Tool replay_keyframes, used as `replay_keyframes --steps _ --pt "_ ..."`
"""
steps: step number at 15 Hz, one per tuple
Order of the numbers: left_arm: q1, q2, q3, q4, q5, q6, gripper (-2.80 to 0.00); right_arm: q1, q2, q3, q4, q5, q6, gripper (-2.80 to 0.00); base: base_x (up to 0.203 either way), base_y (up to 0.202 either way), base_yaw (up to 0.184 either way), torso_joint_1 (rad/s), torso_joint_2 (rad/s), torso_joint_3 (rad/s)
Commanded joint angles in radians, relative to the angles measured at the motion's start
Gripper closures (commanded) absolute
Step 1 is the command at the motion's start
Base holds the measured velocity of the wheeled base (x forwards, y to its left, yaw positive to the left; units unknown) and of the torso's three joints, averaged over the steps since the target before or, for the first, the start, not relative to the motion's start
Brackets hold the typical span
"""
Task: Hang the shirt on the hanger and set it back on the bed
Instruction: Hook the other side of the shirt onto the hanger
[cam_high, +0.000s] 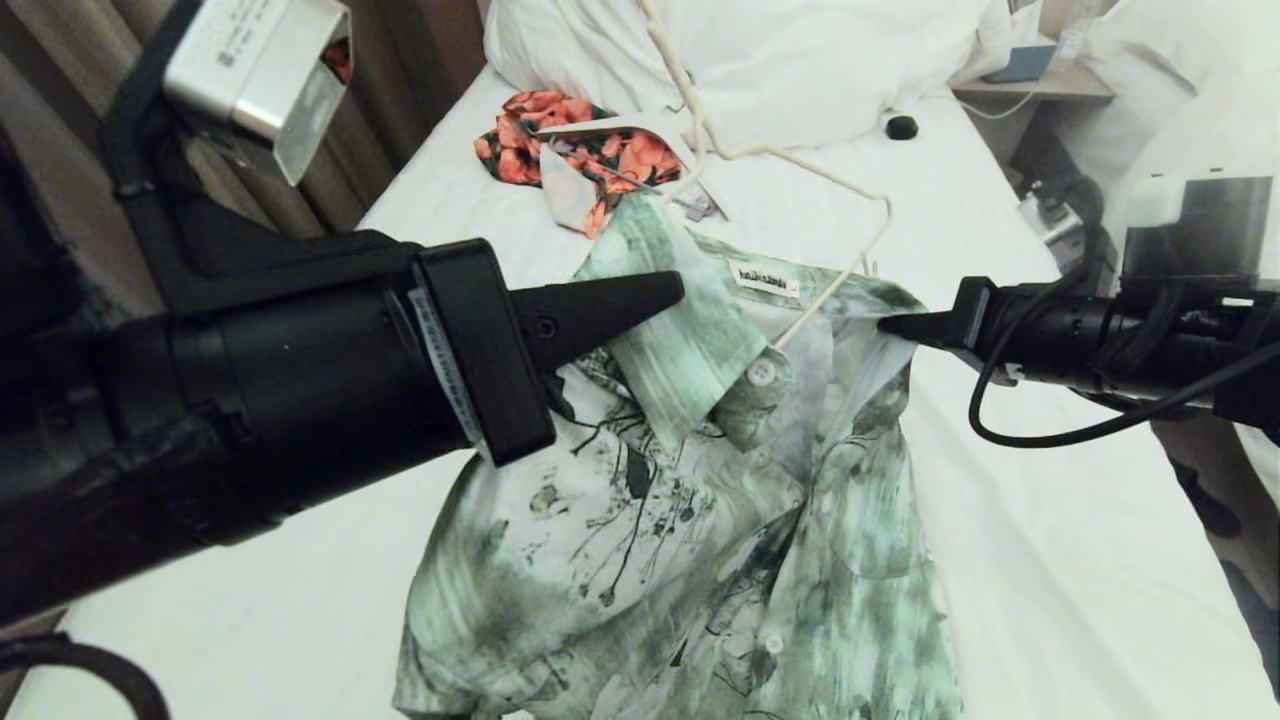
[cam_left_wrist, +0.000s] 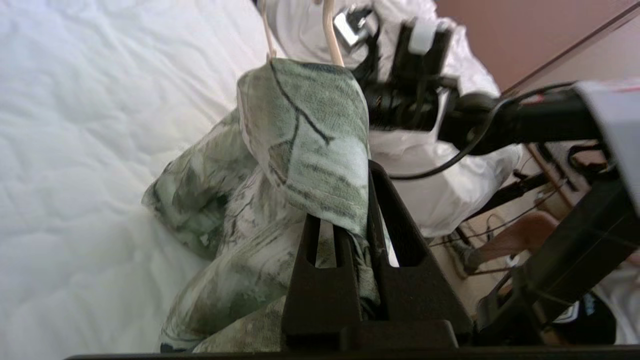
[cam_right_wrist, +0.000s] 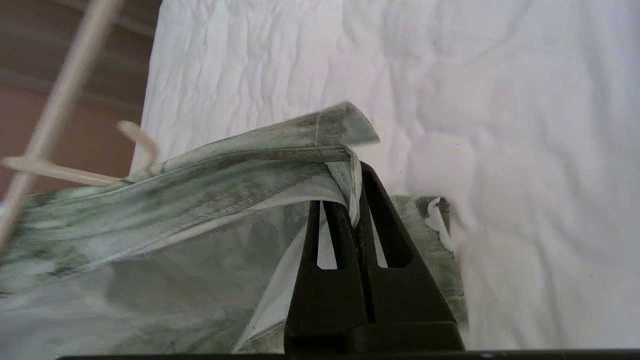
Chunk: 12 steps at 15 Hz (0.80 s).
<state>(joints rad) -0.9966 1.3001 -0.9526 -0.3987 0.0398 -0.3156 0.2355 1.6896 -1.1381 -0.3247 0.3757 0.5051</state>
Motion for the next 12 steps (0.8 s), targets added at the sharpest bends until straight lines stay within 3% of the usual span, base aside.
replay_keyframes --steps 1,7,12 --pt "0.0 -0.026 -0.011 -0.005 0.0 -0.005 0.0 0.005 0.013 0.01 -0.002 0.001 0.004 0.0 0.0 0.0 0.0 0.0 0.0 0.0" --pt "-0.022 -0.042 -0.018 -0.004 0.0 -0.019 0.0 0.089 0.062 0.0 -0.012 -0.006 0.001 0.0 0.0 0.0 0.0 0.0 0.0 0.0" --pt "-0.052 -0.071 -0.021 0.0 0.0 -0.02 0.0 0.11 0.114 -0.007 -0.06 -0.012 0.001 0.0 0.0 0.0 0.0 0.0 0.0 0.0"
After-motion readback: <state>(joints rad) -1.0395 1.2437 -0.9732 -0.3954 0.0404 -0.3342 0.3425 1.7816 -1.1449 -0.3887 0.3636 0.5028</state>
